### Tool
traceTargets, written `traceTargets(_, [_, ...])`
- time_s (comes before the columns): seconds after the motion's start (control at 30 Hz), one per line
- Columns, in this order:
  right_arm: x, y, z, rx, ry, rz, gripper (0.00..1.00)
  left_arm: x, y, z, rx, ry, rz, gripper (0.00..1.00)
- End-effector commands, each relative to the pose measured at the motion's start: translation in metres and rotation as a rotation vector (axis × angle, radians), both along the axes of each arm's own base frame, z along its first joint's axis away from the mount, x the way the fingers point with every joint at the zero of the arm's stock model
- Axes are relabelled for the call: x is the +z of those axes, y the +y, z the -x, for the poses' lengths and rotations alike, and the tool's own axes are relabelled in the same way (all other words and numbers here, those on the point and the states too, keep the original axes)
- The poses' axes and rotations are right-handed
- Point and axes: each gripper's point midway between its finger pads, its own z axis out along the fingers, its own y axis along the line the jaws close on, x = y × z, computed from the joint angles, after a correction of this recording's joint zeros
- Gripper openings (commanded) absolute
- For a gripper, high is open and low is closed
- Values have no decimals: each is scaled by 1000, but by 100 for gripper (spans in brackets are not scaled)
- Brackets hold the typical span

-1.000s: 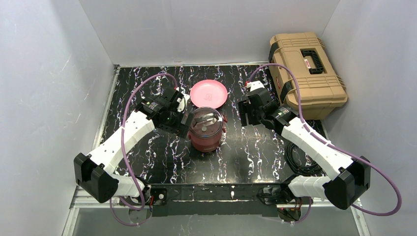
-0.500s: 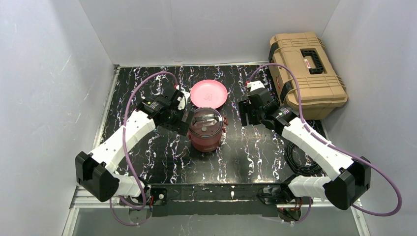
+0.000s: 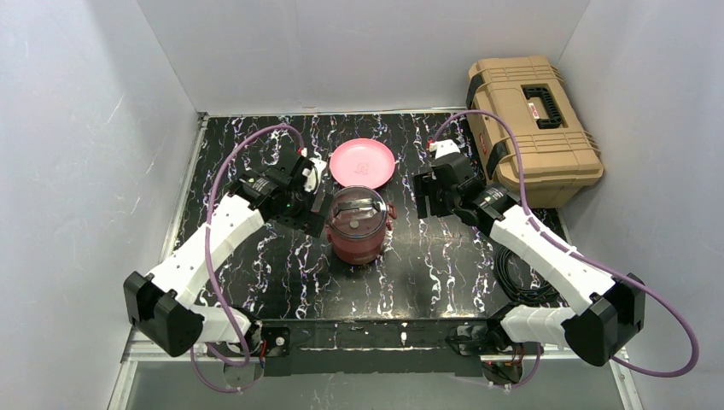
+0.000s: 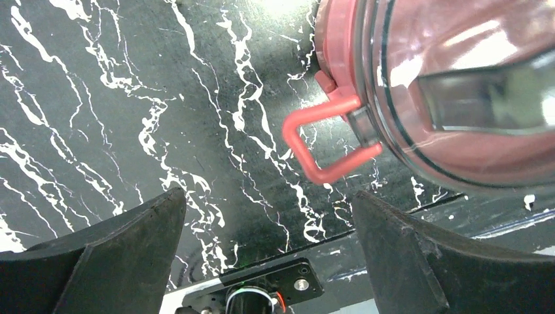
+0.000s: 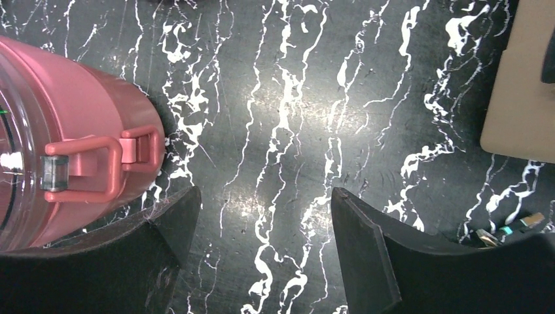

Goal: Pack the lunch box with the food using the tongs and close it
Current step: Adjust the box lid on the packing box.

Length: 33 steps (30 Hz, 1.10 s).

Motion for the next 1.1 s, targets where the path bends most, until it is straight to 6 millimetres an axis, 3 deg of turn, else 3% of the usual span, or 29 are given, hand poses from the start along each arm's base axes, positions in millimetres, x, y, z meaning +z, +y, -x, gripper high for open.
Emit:
traceTargets(0.0, [3,13,-6,8,-29,-85,82,38,9,14,-1,-40,33,97])
traceTargets(0.1, [-2,24,-8,34,-7,-107,81,54,0,15,6,-39,90,94])
traceTargets(0.23, [-12,25,-15,28,11,-76,81,68,-37,18,-34,17,242,87])
traceTargets(0.47, [-27,41,-17,72,59,-94,80,69,-77,11,-116,49,260,84])
traceTargets(0.7, [-39,53,-17,106,96,-124,79,72,-99,-5,-97,39,293,83])
traceTargets(1.07, [-48,56,-13,119,123,-128,79,72,-114,-28,-40,5,314,89])
